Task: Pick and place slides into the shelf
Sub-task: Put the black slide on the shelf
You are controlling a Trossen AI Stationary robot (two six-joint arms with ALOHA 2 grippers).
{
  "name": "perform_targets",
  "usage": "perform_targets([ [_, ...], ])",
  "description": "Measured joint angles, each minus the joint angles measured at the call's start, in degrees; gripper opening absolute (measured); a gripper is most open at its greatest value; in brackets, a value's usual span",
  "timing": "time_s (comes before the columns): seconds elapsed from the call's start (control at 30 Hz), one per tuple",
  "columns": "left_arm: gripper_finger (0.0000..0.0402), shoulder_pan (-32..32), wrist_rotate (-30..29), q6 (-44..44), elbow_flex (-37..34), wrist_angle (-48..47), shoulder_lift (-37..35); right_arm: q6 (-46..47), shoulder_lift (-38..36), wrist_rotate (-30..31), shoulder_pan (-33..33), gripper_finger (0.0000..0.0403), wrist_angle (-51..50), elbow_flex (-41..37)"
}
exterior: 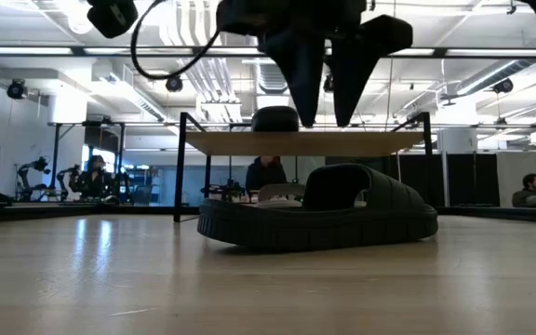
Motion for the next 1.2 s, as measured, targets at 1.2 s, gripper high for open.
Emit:
perform_targets([
  [1.2,0.0002,0.04,-0.07,0.29,0.07,2.62,3.03,0.92,5.42,3.38,1.01,0.0187,-0.65,-2.69],
])
